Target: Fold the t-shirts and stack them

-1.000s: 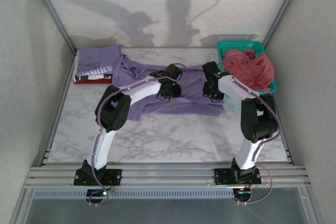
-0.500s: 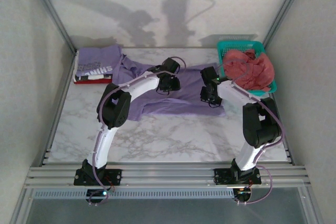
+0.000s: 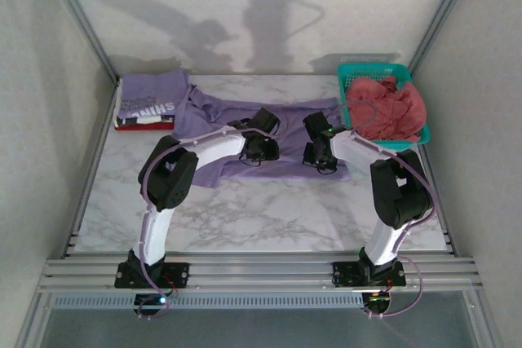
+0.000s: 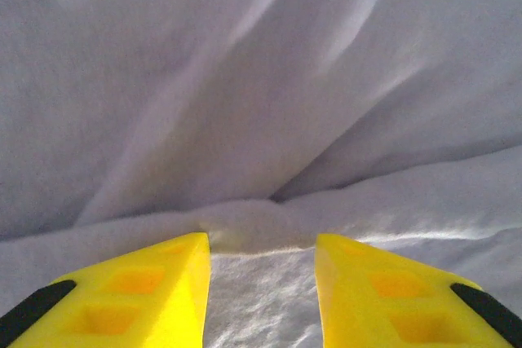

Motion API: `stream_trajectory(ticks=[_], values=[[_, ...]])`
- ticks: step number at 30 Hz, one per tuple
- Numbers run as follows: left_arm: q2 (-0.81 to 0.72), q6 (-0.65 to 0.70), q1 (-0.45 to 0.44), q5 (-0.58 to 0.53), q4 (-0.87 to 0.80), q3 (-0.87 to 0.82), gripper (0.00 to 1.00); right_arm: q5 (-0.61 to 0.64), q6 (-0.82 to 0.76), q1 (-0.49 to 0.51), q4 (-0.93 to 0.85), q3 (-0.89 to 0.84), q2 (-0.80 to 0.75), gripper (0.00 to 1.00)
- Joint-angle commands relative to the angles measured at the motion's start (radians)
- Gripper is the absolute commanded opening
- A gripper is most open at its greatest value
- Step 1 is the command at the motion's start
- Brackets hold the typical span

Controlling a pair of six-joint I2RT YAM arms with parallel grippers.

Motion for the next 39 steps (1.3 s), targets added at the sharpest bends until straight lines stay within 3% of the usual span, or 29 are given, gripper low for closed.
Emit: stream_trajectory(ticks=[1, 25, 31, 39], values=[[-0.044, -0.028, -0.011, 0.008, 0.039, -0.034, 0.37, -0.006, 0.021, 0.005, 0.030, -0.017, 0.039, 0.09], [-0.072, -0.059, -0.033, -0.015, 0.108, -0.225, 0.37, 0.131, -0.037, -0.030, 0.062, 0.154, 0.145, 0.11], [-0.088, -0.064, -0.036, -0.010, 0.122, -0.255, 0.37, 0.069, -0.074, -0.102, 0.043, 0.248, 0.245, 0.10], [-0.087, -0.051, -0.036, -0.020, 0.096, -0.203, 0.37, 0.078, -0.138, -0.083, -0.066, 0.303, 0.156, 0.11]])
